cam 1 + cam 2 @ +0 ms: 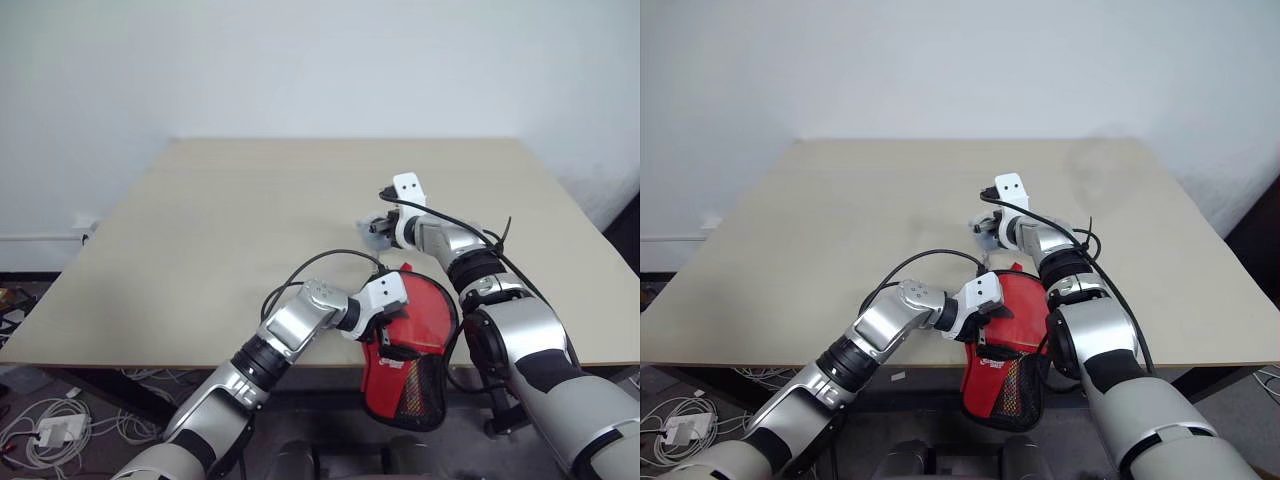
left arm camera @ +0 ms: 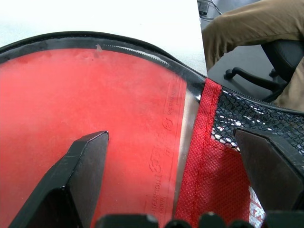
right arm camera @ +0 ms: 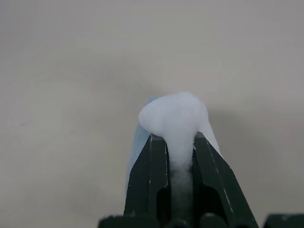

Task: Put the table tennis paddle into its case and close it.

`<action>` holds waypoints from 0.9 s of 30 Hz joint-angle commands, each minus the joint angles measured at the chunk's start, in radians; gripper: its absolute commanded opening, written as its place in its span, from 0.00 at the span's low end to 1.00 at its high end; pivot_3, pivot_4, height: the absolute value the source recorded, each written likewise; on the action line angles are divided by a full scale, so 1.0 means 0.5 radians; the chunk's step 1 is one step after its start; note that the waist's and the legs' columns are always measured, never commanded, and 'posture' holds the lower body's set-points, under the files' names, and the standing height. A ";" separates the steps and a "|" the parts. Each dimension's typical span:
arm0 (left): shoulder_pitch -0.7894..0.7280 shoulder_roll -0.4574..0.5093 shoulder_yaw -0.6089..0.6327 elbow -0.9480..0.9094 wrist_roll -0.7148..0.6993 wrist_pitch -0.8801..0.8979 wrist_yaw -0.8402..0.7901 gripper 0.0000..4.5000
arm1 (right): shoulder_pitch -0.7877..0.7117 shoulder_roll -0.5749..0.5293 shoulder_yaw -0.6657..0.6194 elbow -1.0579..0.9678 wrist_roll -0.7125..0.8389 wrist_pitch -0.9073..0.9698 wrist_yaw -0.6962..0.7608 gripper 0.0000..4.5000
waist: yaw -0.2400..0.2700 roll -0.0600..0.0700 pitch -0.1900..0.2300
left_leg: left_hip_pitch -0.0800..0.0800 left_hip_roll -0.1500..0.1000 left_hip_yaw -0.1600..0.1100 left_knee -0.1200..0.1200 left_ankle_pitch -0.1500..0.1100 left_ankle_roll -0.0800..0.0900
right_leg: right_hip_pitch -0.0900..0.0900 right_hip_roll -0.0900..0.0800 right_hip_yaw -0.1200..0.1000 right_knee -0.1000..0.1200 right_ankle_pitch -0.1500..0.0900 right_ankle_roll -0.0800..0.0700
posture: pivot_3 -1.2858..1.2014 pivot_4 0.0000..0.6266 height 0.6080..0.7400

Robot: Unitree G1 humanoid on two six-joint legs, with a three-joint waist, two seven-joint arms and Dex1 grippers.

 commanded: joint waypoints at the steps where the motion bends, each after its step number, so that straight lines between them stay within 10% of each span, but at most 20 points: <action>1: 0.032 0.014 -0.092 0.151 0.072 0.109 -0.013 1.00 | -0.023 -0.116 -0.084 -0.273 0.031 0.005 -0.082 0.01 | 0.001 0.000 0.000 | 0.000 0.000 0.000 0.000 0.000 0.000 | 0.000 0.000 0.000 0.000 0.000 0.000 | 0.52 0.00 1.00; 27: -0.051 -0.067 -0.083 0.322 0.091 0.086 -0.024 1.00 | 1.107 -0.529 -0.673 -2.572 0.264 1.791 -0.362 0.01 | 0.061 0.001 0.000 | -0.002 -0.003 0.001 0.004 -0.001 0.001 | 0.002 0.000 0.006 -0.003 -0.002 0.001 | 0.52 0.00 1.00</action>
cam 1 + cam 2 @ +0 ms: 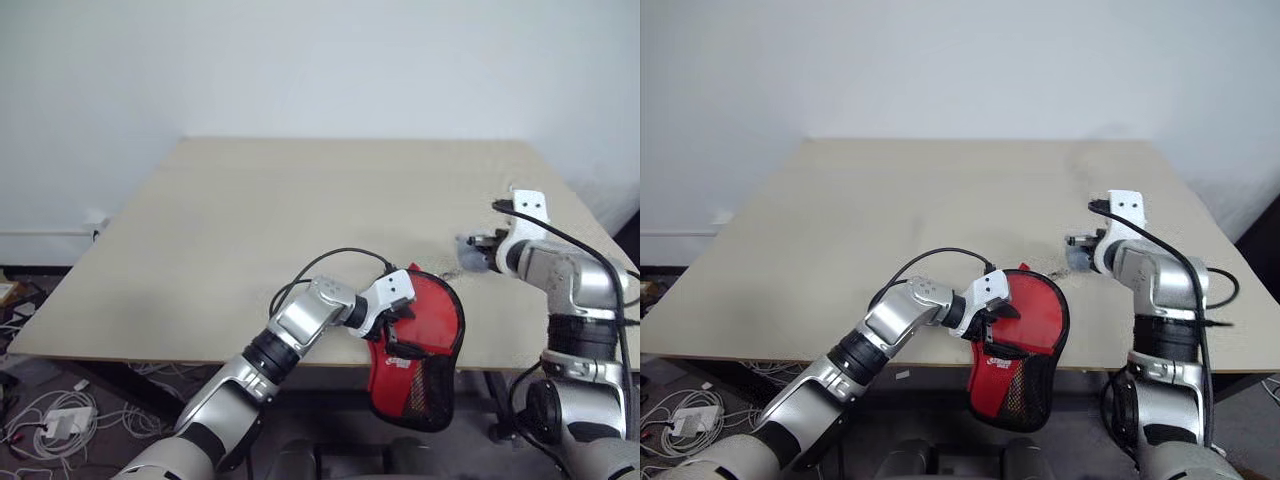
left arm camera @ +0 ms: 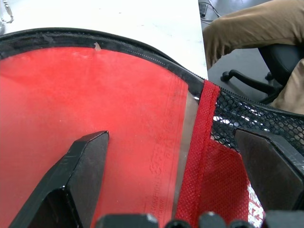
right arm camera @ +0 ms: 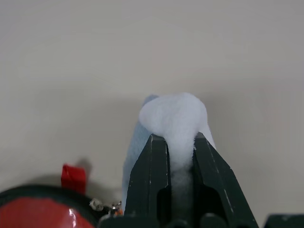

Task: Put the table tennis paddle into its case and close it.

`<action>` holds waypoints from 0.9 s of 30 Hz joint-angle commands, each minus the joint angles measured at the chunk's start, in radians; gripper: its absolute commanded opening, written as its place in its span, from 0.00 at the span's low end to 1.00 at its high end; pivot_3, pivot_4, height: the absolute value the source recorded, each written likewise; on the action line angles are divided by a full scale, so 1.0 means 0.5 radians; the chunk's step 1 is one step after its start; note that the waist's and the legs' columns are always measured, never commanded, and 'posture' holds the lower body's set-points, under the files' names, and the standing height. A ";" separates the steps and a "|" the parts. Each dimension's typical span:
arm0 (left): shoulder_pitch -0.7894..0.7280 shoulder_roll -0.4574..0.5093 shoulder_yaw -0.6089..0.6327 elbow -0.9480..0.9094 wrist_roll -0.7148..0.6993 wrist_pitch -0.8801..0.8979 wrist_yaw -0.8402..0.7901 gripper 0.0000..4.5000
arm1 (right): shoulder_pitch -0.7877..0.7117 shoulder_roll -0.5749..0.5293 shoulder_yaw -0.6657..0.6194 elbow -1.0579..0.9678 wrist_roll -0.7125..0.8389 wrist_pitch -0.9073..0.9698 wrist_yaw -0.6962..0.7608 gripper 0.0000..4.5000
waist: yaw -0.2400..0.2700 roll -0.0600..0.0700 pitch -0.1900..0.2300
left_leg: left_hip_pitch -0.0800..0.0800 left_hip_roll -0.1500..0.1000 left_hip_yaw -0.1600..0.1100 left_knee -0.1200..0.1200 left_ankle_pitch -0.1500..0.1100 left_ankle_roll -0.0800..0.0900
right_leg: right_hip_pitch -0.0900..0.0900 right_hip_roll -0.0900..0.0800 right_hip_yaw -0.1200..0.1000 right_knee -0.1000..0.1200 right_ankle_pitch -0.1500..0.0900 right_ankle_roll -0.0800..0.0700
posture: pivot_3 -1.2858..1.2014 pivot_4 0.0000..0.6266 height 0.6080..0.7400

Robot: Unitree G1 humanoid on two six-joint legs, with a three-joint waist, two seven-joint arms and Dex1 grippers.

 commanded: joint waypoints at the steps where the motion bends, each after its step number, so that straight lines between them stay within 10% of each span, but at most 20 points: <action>1: 0.038 0.037 -0.081 0.166 0.091 0.084 -0.004 1.00 | 0.074 -0.081 -0.185 -0.393 0.044 0.212 -0.036 0.01 | 0.011 0.000 0.000 | 0.001 0.000 0.001 0.000 0.000 0.000 | 0.000 0.000 0.001 0.000 0.000 0.000 | 0.52 0.00 1.00; 27: -0.041 -0.007 -0.164 0.331 0.182 0.002 -0.123 1.00 | 1.315 -0.607 -0.667 -1.595 0.596 0.685 0.577 0.01 | 0.039 -0.006 0.003 | 0.000 -0.001 0.002 0.000 -0.005 0.002 | -0.001 -0.001 0.004 -0.014 -0.005 -0.004 | 0.52 0.00 1.00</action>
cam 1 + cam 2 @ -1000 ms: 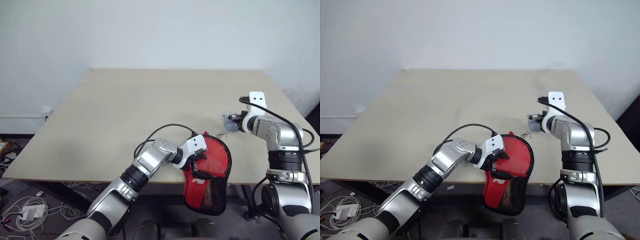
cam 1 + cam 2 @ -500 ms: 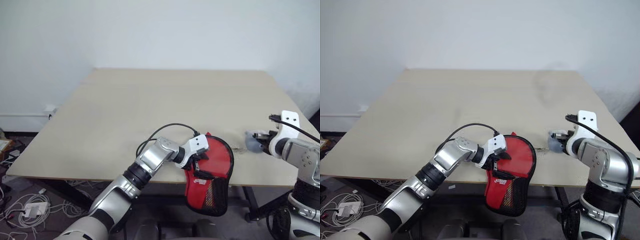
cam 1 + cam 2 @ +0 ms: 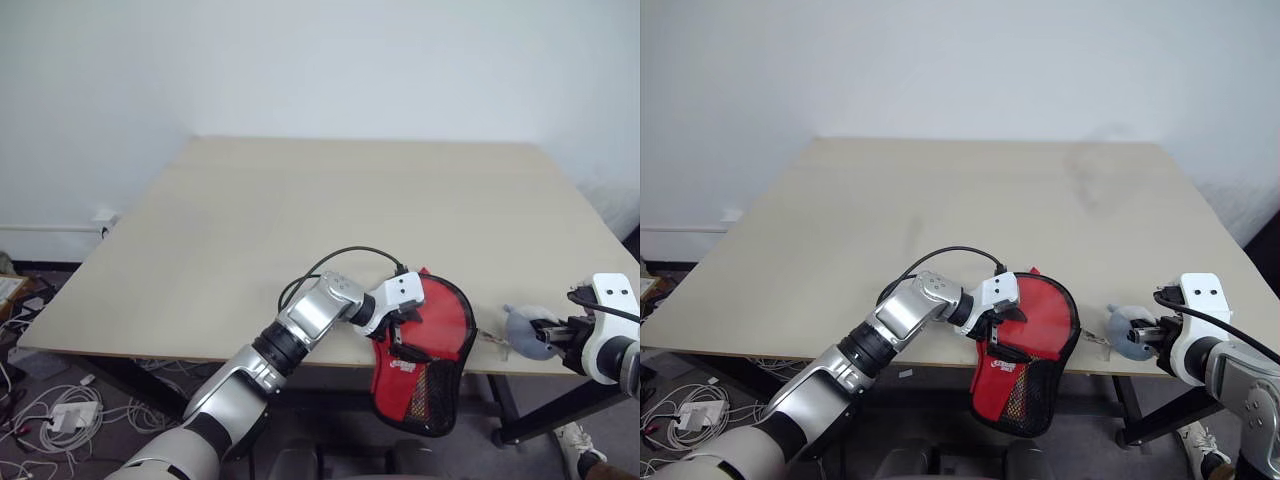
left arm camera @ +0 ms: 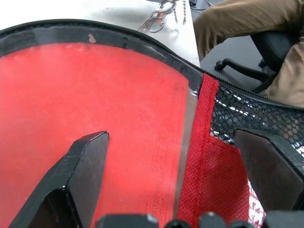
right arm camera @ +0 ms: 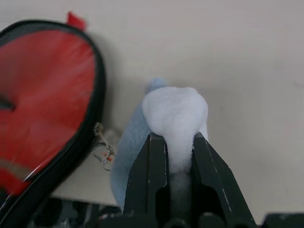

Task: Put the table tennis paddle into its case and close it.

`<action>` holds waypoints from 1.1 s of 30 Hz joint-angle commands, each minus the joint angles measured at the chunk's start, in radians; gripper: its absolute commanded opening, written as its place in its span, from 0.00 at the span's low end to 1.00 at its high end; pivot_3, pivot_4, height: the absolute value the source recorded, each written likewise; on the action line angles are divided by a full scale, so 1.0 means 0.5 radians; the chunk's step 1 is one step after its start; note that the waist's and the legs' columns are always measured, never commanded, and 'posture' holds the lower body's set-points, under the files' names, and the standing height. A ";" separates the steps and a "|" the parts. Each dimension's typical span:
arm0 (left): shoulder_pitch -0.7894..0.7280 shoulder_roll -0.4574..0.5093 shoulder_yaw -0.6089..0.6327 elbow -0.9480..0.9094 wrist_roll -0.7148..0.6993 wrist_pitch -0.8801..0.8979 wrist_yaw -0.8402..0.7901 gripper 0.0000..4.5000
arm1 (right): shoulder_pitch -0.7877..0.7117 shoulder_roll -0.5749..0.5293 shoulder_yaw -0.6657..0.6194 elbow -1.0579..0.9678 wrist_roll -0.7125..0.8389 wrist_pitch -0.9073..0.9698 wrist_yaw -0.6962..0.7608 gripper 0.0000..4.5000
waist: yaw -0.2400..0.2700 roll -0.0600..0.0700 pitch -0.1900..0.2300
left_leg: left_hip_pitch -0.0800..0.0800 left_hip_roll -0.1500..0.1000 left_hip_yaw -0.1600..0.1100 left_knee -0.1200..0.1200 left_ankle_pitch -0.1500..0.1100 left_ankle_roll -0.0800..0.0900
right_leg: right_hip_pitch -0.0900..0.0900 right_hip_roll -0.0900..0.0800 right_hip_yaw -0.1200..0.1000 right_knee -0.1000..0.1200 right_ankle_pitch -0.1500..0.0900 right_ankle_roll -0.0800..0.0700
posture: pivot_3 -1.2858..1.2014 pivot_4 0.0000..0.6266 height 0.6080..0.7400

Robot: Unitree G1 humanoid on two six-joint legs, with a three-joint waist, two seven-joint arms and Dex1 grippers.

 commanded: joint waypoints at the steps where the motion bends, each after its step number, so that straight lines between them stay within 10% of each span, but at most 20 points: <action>1: 0.072 0.044 -0.088 0.188 0.112 0.090 0.020 1.00 | 0.131 -0.143 -0.097 -0.210 0.085 0.010 0.121 0.01 | 0.001 0.000 0.000 | -0.001 0.000 -0.001 0.000 -0.001 0.000 | 0.001 0.000 0.000 -0.004 0.000 0.000 | 0.52 0.00 1.00; 19: 0.105 0.040 -0.072 0.159 0.106 0.147 0.049 1.00 | 0.704 -0.235 0.060 -0.406 0.304 -0.459 0.376 0.01 | -0.002 -0.018 -0.008 | -0.001 -0.001 0.001 0.000 -0.007 0.004 | 0.006 0.000 0.003 -0.014 0.000 0.001 | 0.52 0.00 1.00; 33: 0.106 0.031 -0.064 0.176 0.111 0.139 0.060 1.00 | 1.446 0.127 0.012 -0.573 0.495 -0.927 0.369 0.01 | 0.005 -0.021 -0.019 | 0.001 0.001 0.002 0.001 -0.019 -0.005 | 0.007 0.000 0.005 -0.017 -0.002 0.004 | 0.52 0.00 1.00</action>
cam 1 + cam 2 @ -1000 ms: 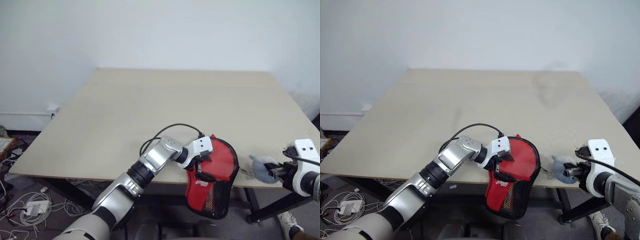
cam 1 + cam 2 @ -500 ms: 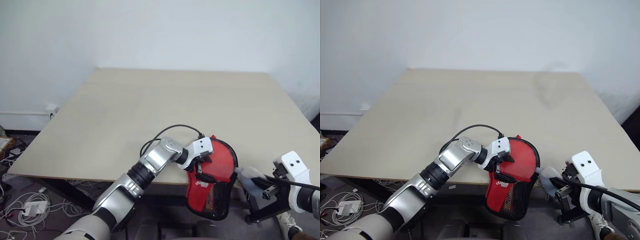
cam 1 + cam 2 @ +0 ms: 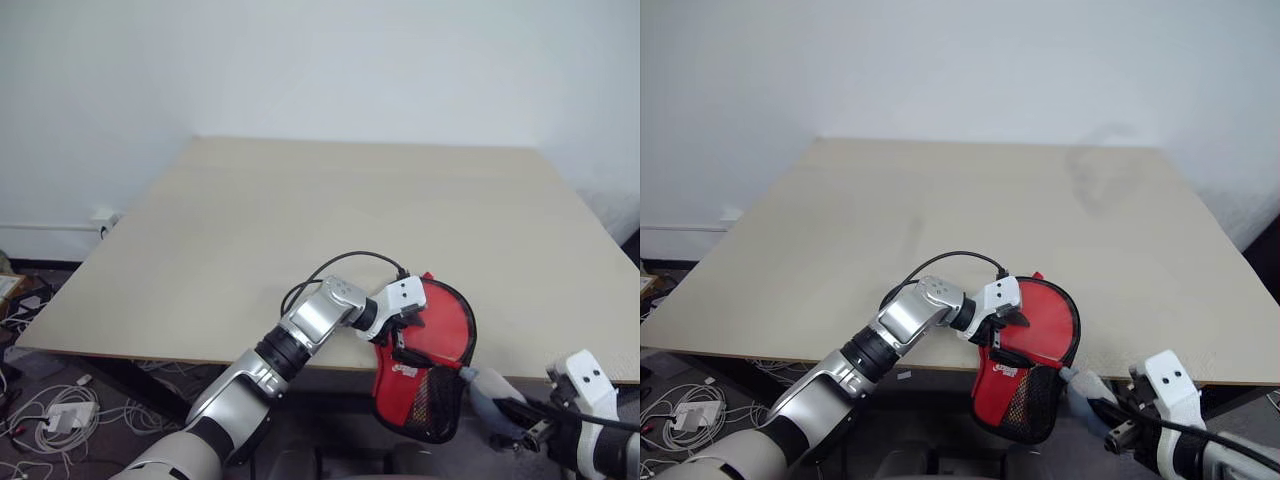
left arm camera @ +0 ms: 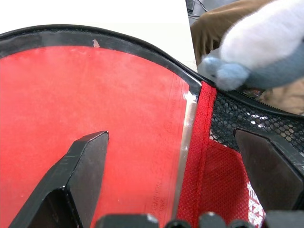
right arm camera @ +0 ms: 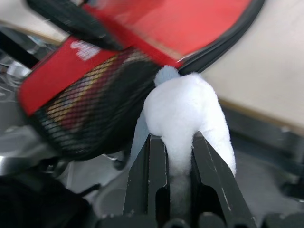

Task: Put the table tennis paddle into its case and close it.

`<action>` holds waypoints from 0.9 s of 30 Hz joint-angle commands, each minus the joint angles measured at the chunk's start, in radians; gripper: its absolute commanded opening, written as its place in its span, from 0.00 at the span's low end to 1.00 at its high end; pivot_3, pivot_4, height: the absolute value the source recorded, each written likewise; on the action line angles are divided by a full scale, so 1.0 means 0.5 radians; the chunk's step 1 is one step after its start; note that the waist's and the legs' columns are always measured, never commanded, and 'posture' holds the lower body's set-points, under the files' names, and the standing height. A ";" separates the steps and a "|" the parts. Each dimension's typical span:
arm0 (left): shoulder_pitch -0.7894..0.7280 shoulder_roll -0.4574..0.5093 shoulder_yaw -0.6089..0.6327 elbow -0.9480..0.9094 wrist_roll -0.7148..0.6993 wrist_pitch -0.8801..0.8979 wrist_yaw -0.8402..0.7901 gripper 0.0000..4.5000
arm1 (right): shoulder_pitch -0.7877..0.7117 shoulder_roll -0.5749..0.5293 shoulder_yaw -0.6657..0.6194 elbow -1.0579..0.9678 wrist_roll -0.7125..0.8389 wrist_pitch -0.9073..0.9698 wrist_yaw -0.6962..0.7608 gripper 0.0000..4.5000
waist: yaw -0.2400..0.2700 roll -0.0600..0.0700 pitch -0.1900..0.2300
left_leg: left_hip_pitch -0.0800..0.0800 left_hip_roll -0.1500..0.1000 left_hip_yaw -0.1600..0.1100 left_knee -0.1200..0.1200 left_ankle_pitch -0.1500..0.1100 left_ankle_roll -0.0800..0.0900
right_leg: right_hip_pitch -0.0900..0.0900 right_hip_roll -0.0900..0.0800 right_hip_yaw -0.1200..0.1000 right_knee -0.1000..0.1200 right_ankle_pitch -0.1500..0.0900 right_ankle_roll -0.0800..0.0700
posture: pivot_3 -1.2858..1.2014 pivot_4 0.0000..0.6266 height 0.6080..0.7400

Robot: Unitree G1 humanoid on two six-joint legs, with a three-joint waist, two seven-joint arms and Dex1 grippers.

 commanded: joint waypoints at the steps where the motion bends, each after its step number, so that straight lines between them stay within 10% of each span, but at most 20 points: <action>1: 0.058 0.060 -0.073 0.180 0.111 0.123 0.036 1.00 | 0.222 -0.004 0.020 -0.052 0.086 -0.220 0.060 0.01 | -0.002 -0.001 -0.001 | 0.001 0.001 0.000 0.001 0.000 -0.001 | 0.000 0.000 0.000 0.000 0.000 0.000 | 0.52 0.00 1.00; 14: 0.029 0.015 -0.071 0.229 0.109 0.115 0.040 1.00 | 0.773 -0.179 -0.071 -0.052 0.220 -0.862 0.369 0.01 | -0.009 -0.009 -0.007 | 0.001 0.003 0.001 0.003 -0.004 -0.004 | 0.001 -0.004 -0.001 -0.002 0.000 0.000 | 0.52 0.00 1.00; 27: 0.029 0.009 -0.053 0.243 0.103 0.124 0.050 1.00 | 0.732 -0.253 -0.127 0.035 0.310 -0.862 0.340 0.99 | -0.011 -0.013 -0.008 | 0.001 0.003 0.004 0.003 -0.005 -0.004 | 0.001 -0.009 -0.002 -0.003 0.000 0.000 | 0.52 0.00 1.00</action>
